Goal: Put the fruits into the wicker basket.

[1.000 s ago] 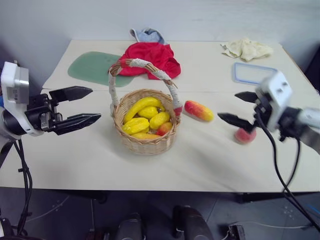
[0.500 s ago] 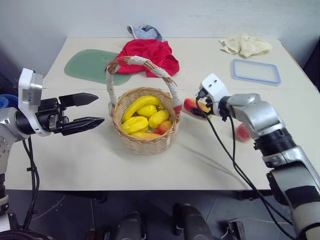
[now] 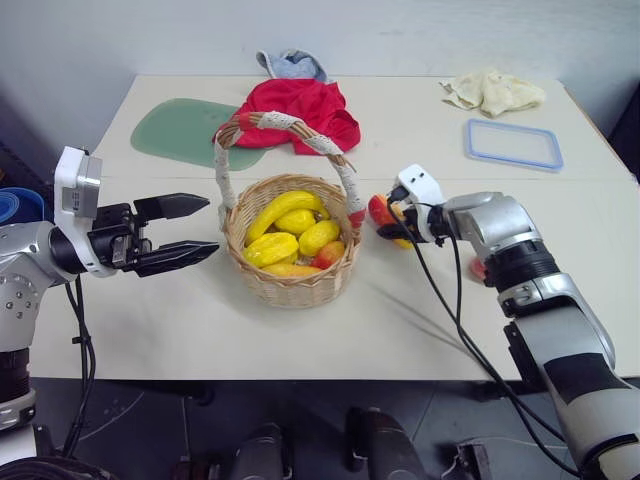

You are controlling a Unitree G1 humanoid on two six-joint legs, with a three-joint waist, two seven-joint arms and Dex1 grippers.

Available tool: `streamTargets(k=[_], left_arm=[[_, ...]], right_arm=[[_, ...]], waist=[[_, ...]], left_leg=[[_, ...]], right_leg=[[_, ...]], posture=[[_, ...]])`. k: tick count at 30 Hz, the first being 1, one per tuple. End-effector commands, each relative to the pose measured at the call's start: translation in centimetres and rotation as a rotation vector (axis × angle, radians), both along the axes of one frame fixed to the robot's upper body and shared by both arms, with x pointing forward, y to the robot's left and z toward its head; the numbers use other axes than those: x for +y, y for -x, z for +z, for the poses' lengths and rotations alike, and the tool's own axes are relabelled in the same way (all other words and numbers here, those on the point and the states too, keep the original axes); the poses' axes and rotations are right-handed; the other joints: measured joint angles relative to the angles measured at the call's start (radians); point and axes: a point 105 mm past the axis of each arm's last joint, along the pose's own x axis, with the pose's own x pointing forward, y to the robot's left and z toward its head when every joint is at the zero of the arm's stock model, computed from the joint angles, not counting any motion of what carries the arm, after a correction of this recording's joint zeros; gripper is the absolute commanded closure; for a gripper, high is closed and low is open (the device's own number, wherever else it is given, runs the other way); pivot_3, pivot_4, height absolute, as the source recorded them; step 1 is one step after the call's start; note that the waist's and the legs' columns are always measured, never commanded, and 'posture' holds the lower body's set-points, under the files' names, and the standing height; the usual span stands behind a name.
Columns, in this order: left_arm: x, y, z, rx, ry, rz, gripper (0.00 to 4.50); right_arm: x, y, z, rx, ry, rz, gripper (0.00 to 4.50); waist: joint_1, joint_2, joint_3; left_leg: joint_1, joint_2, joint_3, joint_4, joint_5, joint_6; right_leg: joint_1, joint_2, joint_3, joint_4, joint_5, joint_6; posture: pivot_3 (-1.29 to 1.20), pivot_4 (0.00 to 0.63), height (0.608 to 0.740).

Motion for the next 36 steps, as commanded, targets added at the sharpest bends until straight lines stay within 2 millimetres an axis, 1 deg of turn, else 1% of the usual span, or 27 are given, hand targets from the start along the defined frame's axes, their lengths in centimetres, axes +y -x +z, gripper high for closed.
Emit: streamTargets(k=[1, 3, 5, 7, 8, 10, 11, 12, 15, 17, 18, 20, 22, 25, 28, 30, 31, 32, 33, 35, 36], left_arm=[[-0.6, 0.4, 0.7, -0.031, -0.017, -0.019, 0.0], [-0.9, 0.6, 0.7, -0.025, -0.021, -0.038, 0.0], [-1.0, 1.2, 0.6, -0.026, -0.037, -0.062, 0.0], [-0.9, 1.7, 0.5, -0.029, -0.056, -0.074, 0.0], [-0.8, 1.9, 0.4, -0.027, -0.059, -0.074, 0.0], [-0.7, 2.2, 0.2, -0.012, -0.06, -0.071, 0.0], [-0.7, 2.3, 0.2, -0.006, -0.06, -0.071, 0.0], [-0.7, 2.4, 0.1, 0.001, -0.062, -0.071, 0.0], [-0.3, 2.9, -0.9, 0.044, -0.09, -0.069, 0.0], [0.8, 2.9, -1.9, 0.074, -0.112, -0.031, 0.0], [1.1, 2.9, -2.3, 0.082, -0.119, -0.018, 0.0], [2.1, 3.0, -2.5, 0.087, -0.106, 0.015, 0.0], [2.6, 3.2, -2.5, 0.081, -0.089, 0.035, 0.0], [2.8, 3.6, -2.9, 0.088, -0.085, 0.048, 0.0], [2.8, 3.7, -3.2, 0.088, -0.081, 0.059, 0.0], [2.7, 3.7, -3.3, 0.086, -0.074, 0.065, 0.0], [2.7, 3.8, -3.3, 0.084, -0.071, 0.066, 0.0], [2.7, 3.7, -3.4, 0.082, -0.068, 0.067, 0.0], [2.6, 3.7, -3.4, 0.08, -0.066, 0.067, 0.0], [2.4, 3.6, -3.5, 0.077, -0.058, 0.066, 0.0], [2.3, 3.6, -3.6, 0.077, -0.054, 0.064, 0.0]], right_arm=[[-1.6, 1.7, 3.1, -0.106, -0.021, 0.104, 2.5], [-1.3, 4.8, 4.0, -0.128, -0.02, 0.289, 2.5], [-1.8, 9.1, 4.3, -0.113, 0.042, 0.441, 2.5], [-1.6, 12.1, 4.4, -0.096, 0.078, 0.532, 2.5], [-0.9, 13.7, 4.4, -0.073, 0.059, 0.571, 2.5], [2.0, 16.9, 4.7, -0.047, -0.023, 0.683, 2.5], [2.9, 17.8, 4.7, -0.039, -0.049, 0.711, 2.5], [3.9, 18.2, 5.1, -0.062, -0.07, 0.738, 2.5], [7.7, 18.1, 6.2, -0.145, -0.142, 0.776, 2.5], [10.5, 17.2, 6.5, -0.171, -0.165, 0.759, 2.5], [11.4, 16.9, 6.7, -0.18, -0.168, 0.751, 2.5], [13.4, 15.1, 7.8, -0.213, -0.214, 0.666, 2.5], [14.7, 13.8, 8.6, -0.226, -0.247, 0.604, 2.5], [16.0, 12.6, 9.4, -0.246, -0.264, 0.539, 2.5], [16.6, 12.0, 9.6, -0.273, -0.257, 0.509, 2.5], [16.6, 12.1, 9.5, -0.265, -0.262, 0.517, 1.76], [16.6, 12.1, 9.6, -0.265, -0.266, 0.519, 1.51], [16.7, 12.4, 9.8, -0.261, -0.283, 0.543, 1.12], [16.8, 13.0, 10.0, -0.258, -0.307, 0.58, 0.83], [16.7, 14.9, 10.3, -0.204, -0.391, 0.689, 0.12], [16.4, 16.0, 10.4, -0.196, -0.442, 0.762, 0.02]], waist=[[0.003, 0.0, 0.0], [0.005, 0.0, 0.0], [0.006, 0.0, 0.0], [0.002, 0.0, 0.0], [-0.001, 0.0, 0.0], [-0.007, -0.002, 0.001], [-0.01, -0.003, 0.001], [-0.01, -0.003, 0.001], [-0.007, -0.003, 0.001], [-0.011, -0.003, 0.001], [-0.01, -0.003, 0.001], [-0.007, -0.004, 0.001], [-0.002, -0.004, 0.001], [0.001, -0.005, 0.0], [-0.001, -0.006, 0.0], [-0.001, -0.006, 0.0], [-0.002, -0.006, 0.0], [-0.003, -0.006, 0.0], [-0.003, -0.006, 0.0], [-0.003, -0.006, 0.0], [-0.002, -0.006, 0.0]], left_leg=[[0.0, 0.0, 0.0, 0.0, 0.0, 0.0], [-0.002, 0.0, -0.001, 0.0, 0.0, 0.0], [-0.004, 0.0, -0.003, 0.001, -0.001, 0.0], [-0.004, 0.001, -0.003, 0.002, -0.001, 0.0], [-0.004, 0.001, -0.002, 0.003, -0.002, -0.001], [0.0, 0.003, 0.0, 0.004, -0.002, -0.002], [0.003, 0.002, 0.0, 0.004, -0.003, -0.003], [0.006, 0.003, 0.0, 0.004, -0.003, -0.004], [0.008, 0.003, -0.001, 0.005, -0.003, -0.005], [0.008, 0.003, -0.001, 0.005, -0.003, -0.005], [0.008, 0.003, 0.0, 0.005, -0.003, -0.006], [0.006, 0.004, -0.001, 0.005, -0.004, -0.006], [0.005, 0.003, -0.002, 0.005, -0.004, -0.007], [0.002, 0.003, -0.003, 0.006, -0.005, -0.005], [0.001, 0.001, -0.002, 0.007, -0.007, -0.002], [0.001, 0.001, -0.001, 0.007, -0.007, -0.001], [0.001, 0.001, -0.001, 0.007, -0.007, -0.001], [0.001, 0.001, -0.001, 0.007, -0.007, -0.001], [0.001, 0.002, -0.001, 0.007, -0.007, -0.001], [0.001, 0.002, -0.001, 0.006, -0.007, -0.001], [0.001, 0.002, -0.001, 0.006, -0.007, -0.001]], right_leg=[[0.0, 0.0, 0.0, 0.0, 0.0, 0.0], [0.0, 0.0, -0.001, -0.001, 0.0, 0.0], [-0.001, 0.0, -0.002, -0.002, 0.0, 0.0], [-0.001, 0.001, -0.003, -0.002, 0.0, 0.0], [-0.002, 0.002, -0.002, -0.002, 0.0, 0.0], [-0.001, 0.003, -0.002, -0.001, 0.0, 0.0], [-0.001, 0.003, -0.001, -0.001, 0.0, -0.001], [0.0, 0.003, 0.001, -0.001, 0.0, -0.002], [0.001, 0.002, 0.004, 0.001, 0.0, -0.004], [0.0, 0.001, 0.005, 0.002, -0.001, -0.004], [-0.001, 0.0, 0.005, 0.002, -0.001, -0.005], [-0.002, 0.0, 0.004, 0.003, -0.001, -0.006], [-0.003, 0.0, 0.003, 0.004, -0.001, -0.006], [-0.003, -0.001, 0.001, 0.004, -0.001, -0.006], [-0.003, -0.002, 0.002, 0.003, -0.001, -0.005], [-0.003, -0.002, 0.001, 0.002, -0.001, -0.005], [-0.003, -0.002, 0.001, 0.002, 0.0, -0.004], [-0.003, -0.002, 0.001, 0.002, 0.0, -0.004], [-0.003, -0.001, 0.001, 0.002, 0.0, -0.004], [-0.003, -0.001, 0.001, 0.002, 0.0, -0.004], [-0.003, -0.001, 0.001, 0.002, 0.0, -0.004]], posture=[[0.0, 0.15, 0.74], [0.0, 0.15, 0.74], [0.0, 0.15, 0.74], [0.0, 0.15, 0.74], [0.0, 0.15, 0.74], [0.0, 0.15, 0.74], [0.0, 0.15, 0.74], [0.0, 0.15, 0.74], [0.0, 0.15, 0.74], [0.0, 0.15, 0.74], [0.0, 0.15, 0.74], [0.0, 0.15, 0.74], [0.0, 0.15, 0.74], [0.0, 0.15, 0.74], [0.0, 0.15, 0.74], [0.0, 0.15, 0.74], [0.0, 0.15, 0.74], [0.0, 0.15, 0.74], [0.0, 0.15, 0.74], [0.0, 0.15, 0.74], [0.0, 0.15, 0.74]])
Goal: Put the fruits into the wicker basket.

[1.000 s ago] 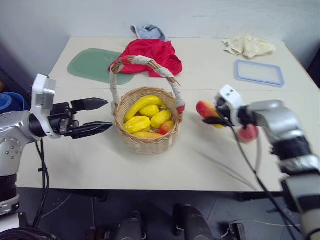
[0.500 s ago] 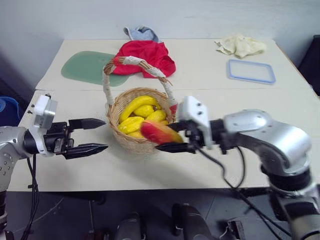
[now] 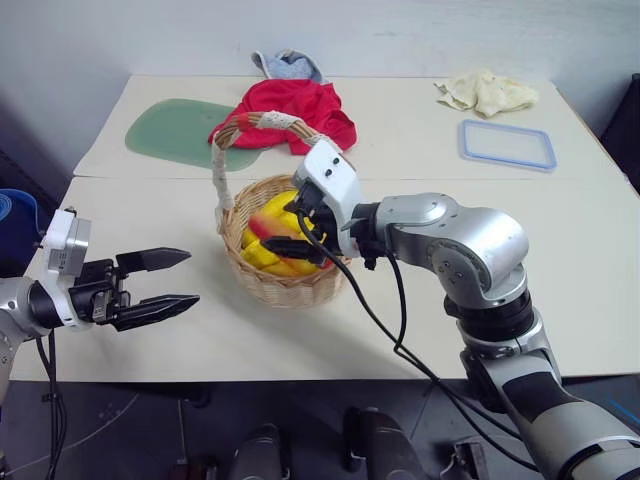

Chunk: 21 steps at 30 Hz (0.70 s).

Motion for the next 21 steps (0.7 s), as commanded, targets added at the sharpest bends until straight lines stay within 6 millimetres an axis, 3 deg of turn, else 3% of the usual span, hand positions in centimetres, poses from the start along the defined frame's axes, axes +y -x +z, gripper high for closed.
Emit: streamTargets(k=[1, 5, 7, 10, 14, 18, 21], left_arm=[[-0.3, 0.1, 0.6, -0.048, 0.005, -0.007, 0.0], [-0.9, -0.3, 0.5, -0.056, 0.027, -0.032, 0.0], [-1.2, -0.5, 0.6, -0.063, 0.041, -0.04, 0.0], [-1.9, -0.9, 0.9, -0.112, 0.042, -0.073, 0.0], [-2.8, -2.3, 1.9, -0.191, 0.052, -0.071, 0.0], [-3.8, -2.0, 1.7, -0.157, 0.032, -0.153, 0.0], [-4.1, -2.1, 1.5, -0.149, 0.021, -0.19, 0.0]], right_arm=[[-0.6, 4.0, 1.9, -0.005, -0.152, 0.251, 0.02], [-4.6, 6.0, 3.0, -0.065, -0.348, 0.335, 0.02], [-6.5, 7.1, 2.5, -0.093, -0.357, 0.351, 0.02], [-11.4, 6.4, 0.0, -0.112, -0.262, 0.113, 0.02], [-17.9, 5.7, -0.1, -0.251, -0.343, -0.29, 0.02], [-24.9, 7.9, -4.4, -0.358, -0.086, -0.58, 0.02], [-30.5, 9.7, -6.0, -0.443, -0.07, -0.865, 0.02]], waist=[[0.001, 0.0, 0.0], [0.007, 0.0, 0.0], [0.011, 0.0, 0.0], [0.015, -0.001, -0.001], [0.027, -0.001, -0.001], [0.036, -0.001, -0.001], [0.029, -0.001, -0.001]], left_leg=[[0.0, 0.0, 0.0, 0.0, 0.0, 0.0], [0.0, 0.0, 0.0, 0.0, -0.001, 0.001], [0.0, -0.002, -0.001, 0.0, -0.001, 0.002], [0.001, -0.002, 0.0, 0.0, -0.002, 0.004], [0.002, -0.002, 0.002, 0.001, -0.002, 0.004], [0.004, -0.002, 0.003, 0.0, -0.002, 0.002], [0.007, -0.002, 0.005, 0.0, -0.003, 0.002]], right_leg=[[0.0, 0.0, 0.0, 0.0, 0.0, 0.0], [0.001, 0.0, 0.0, -0.001, 0.0, 0.0], [0.002, 0.001, -0.001, -0.002, 0.001, 0.001], [0.003, 0.001, 0.0, -0.003, 0.002, 0.003], [0.004, 0.002, -0.001, -0.008, 0.002, 0.003], [0.004, 0.006, 0.0, -0.008, 0.002, 0.003], [0.007, 0.01, 0.0, -0.009, 0.002, 0.004]], posture=[[0.0, 0.15, 0.74], [0.0, 0.15, 0.74], [0.0, 0.15, 0.74], [0.0, 0.15, 0.74], [0.0, 0.15, 0.74], [0.0, 0.15, 0.74], [0.0, 0.15, 0.74]])
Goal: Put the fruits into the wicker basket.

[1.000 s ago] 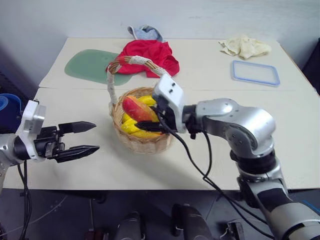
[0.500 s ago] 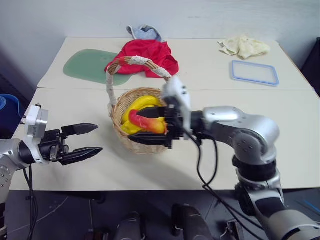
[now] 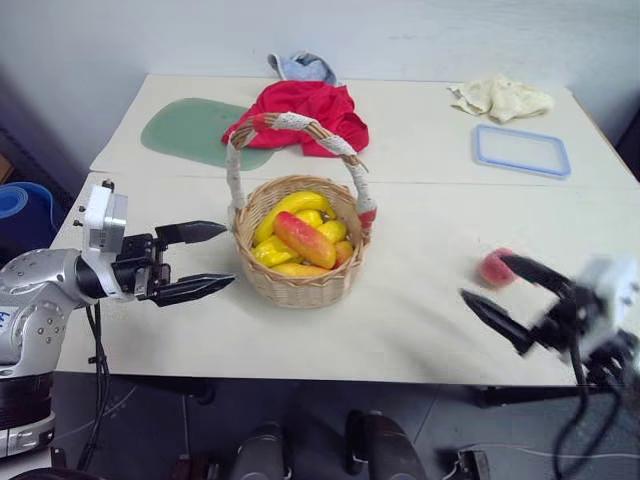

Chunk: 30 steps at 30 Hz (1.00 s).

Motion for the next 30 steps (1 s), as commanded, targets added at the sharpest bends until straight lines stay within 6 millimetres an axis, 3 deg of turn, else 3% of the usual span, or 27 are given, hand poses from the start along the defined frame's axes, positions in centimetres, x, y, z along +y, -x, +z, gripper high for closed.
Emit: streamTargets(k=[1, 6, 10, 16, 22, 25, 30], left_arm=[[-0.5, -0.1, 0.3, -0.019, -0.029, -0.052, 0.0], [-0.9, -0.7, 0.3, -0.037, -0.027, -0.082, 0.0], [-1.2, -0.7, 0.4, -0.048, -0.02, -0.091, 0.0], [-1.2, -0.5, 0.2, -0.049, -0.021, -0.085, 0.0], [-1.5, -0.1, 0.2, -0.04, -0.008, -0.092, 0.0], [-1.5, 0.2, 0.3, -0.033, -0.01, -0.101, 0.0], [-1.7, 0.6, 0.4, -0.033, -0.015, -0.115, 0.0]], right_arm=[[-5.4, 2.5, -0.1, -0.153, 0.075, -0.264, 0.02], [-9.4, 6.2, -4.5, -0.027, 0.081, -0.416, 0.02], [-10.4, 7.3, -5.3, -0.024, 0.06, -0.458, 0.02], [-7.6, 1.2, -1.6, -0.022, -0.081, -0.263, 0.02], [-7.1, -6.2, -0.5, 0.104, -0.038, -0.22, 0.02], [-6.5, -8.8, -0.2, 0.187, -0.033, -0.191, 0.02], [-5.5, -11.0, -0.4, 0.299, -0.012, -0.128, 0.02]], waist=[[-0.006, 0.0, 0.0], [-0.007, 0.001, 0.0], [-0.014, 0.001, 0.0], [-0.038, 0.002, 0.0], [-0.023, 0.003, 0.0], [-0.017, 0.003, 0.001], [-0.009, 0.003, 0.001]], left_leg=[[0.002, 0.001, 0.002, 0.001, 0.0, 0.0], [0.015, 0.003, 0.001, -0.004, -0.002, -0.003], [0.016, 0.004, 0.001, -0.007, -0.002, -0.003], [0.018, 0.006, 0.003, -0.007, -0.002, -0.004], [0.017, 0.006, 0.002, -0.007, -0.002, -0.005], [0.014, 0.006, 0.0, -0.003, -0.002, -0.004], [0.013, 0.006, 0.0, -0.001, -0.003, -0.003]], right_leg=[[0.001, 0.0, 0.001, 0.0, 0.0, 0.0], [0.013, 0.003, 0.004, -0.004, -0.001, -0.001], [0.013, 0.002, 0.009, -0.005, -0.001, -0.002], [0.013, -0.001, 0.014, -0.004, -0.001, -0.002], [0.011, 0.001, 0.014, -0.003, -0.002, -0.004], [0.01, 0.002, 0.014, -0.003, -0.002, -0.004], [0.01, 0.002, 0.013, -0.003, -0.002, -0.003]], posture=[[0.0, 0.15, 0.74], [0.0, 0.15, 0.74], [0.0, 0.15, 0.74], [0.0, 0.15, 0.74], [0.0, 0.15, 0.74], [0.0, 0.15, 0.74], [0.0, 0.15, 0.74]])
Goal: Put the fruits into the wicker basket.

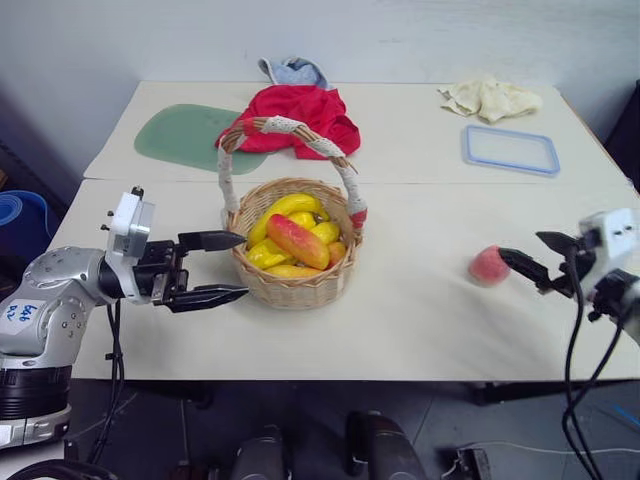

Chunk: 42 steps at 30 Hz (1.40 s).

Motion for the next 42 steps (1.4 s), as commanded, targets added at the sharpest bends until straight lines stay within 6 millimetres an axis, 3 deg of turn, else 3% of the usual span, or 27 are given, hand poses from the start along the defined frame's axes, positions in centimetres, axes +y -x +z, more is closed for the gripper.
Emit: streamTargets(k=[1, 11, 18, 20, 23, 28, 31, 36, 40, 42], left_arm=[[-0.3, 0.8, 1.1, -0.056, -0.001, -0.028, 0.0], [-1.2, 1.1, 0.6, -0.053, 0.015, -0.041, 0.0], [-1.3, 1.1, 0.3, -0.045, 0.02, -0.034, 0.0], [-0.7, 1.1, 0.3, -0.042, 0.019, -0.01, 0.0], [1.0, 0.9, -0.4, -0.013, 0.014, 0.065, 0.0], [3.0, 1.4, -1.3, 0.003, 0.026, 0.171, 0.0], [3.5, 2.2, -1.3, 0.001, 0.029, 0.21, 0.0], [4.2, 3.4, -1.4, 0.001, 0.03, 0.28, 0.0], [4.2, 3.9, -1.3, -0.016, 0.025, 0.306, 0.0], [4.4, 3.9, -0.7, -0.033, 0.041, 0.324, 0.0]], right_arm=[[-0.1, -0.7, -0.5, 0.063, 0.026, 0.024, 0.02], [0.8, -1.7, -3.0, 0.178, 0.002, 0.079, 0.02], [2.0, -1.4, -1.9, 0.131, 0.032, 0.171, 1.76], [4.3, -0.2, -0.7, 0.091, 0.037, 0.314, 1.88], [11.5, 2.6, 2.5, 0.0, -0.051, 0.627, 1.88], [21.3, 6.1, 6.2, -0.09, -0.199, 0.931, 1.88], [25.3, 5.9, 7.3, -0.143, -0.22, 0.957, 1.88], [29.9, 4.4, 7.5, -0.153, -0.264, 0.88, 1.88], [30.5, 3.5, 5.8, -0.153, -0.183, 0.829, 1.88], [30.4, 3.4, 4.9, -0.15, -0.127, 0.83, 1.16]], waist=[[0.004, 0.0, 0.0], [0.006, 0.0, 0.0], [0.005, 0.0, 0.0], [0.005, 0.0, 0.0], [-0.002, 0.001, 0.001], [-0.023, 0.001, 0.001], [-0.021, 0.001, 0.001], [-0.016, -0.001, -0.001], [-0.018, -0.001, -0.001], [-0.017, -0.001, -0.001]], left_leg=[[0.0, 0.0, 0.0, 0.0, 0.0, 0.0], [-0.001, 0.0, 0.0, 0.0, 0.0, 0.0], [-0.001, 0.001, 0.0, 0.0, 0.0, 0.0], [-0.001, 0.001, 0.0, 0.0, 0.0, 0.0], [-0.001, 0.003, 0.0, 0.0, -0.001, -0.001], [0.0, 0.009, 0.0, 0.0, -0.002, -0.005], [-0.001, 0.009, -0.001, 0.001, -0.003, -0.007], [-0.014, 0.008, -0.003, 0.004, -0.003, -0.006], [-0.015, 0.007, -0.002, 0.004, -0.003, -0.005], [-0.015, 0.007, -0.002, 0.004, -0.003, -0.005]], right_leg=[[0.0, 0.0, 0.0, 0.0, 0.0, 0.0], [0.0, 0.0, -0.001, 0.0, 0.0, 0.0], [0.0, 0.001, -0.002, 0.0, 0.0, 0.0], [0.0, 0.0, -0.001, 0.0, 0.0, 0.0], [0.0, 0.001, -0.001, -0.001, 0.0, 0.0], [-0.001, 0.003, -0.003, 0.0, 0.0, -0.003], [-0.003, 0.002, -0.006, 0.003, 0.0, -0.004], [-0.016, 0.0, -0.008, 0.012, 0.0, -0.004], [-0.016, 0.0, -0.009, 0.011, 0.0, -0.004], [-0.016, 0.0, -0.009, 0.01, 0.0, -0.004]], posture=[[0.0, 0.15, 0.74], [0.0, 0.15, 0.74], [0.0, 0.15, 0.74], [0.0, 0.15, 0.74], [0.0, 0.15, 0.74], [0.0, 0.15, 0.74], [0.0, 0.15, 0.74], [0.0, 0.15, 0.74], [0.0, 0.15, 0.74], [0.0, 0.15, 0.74]])
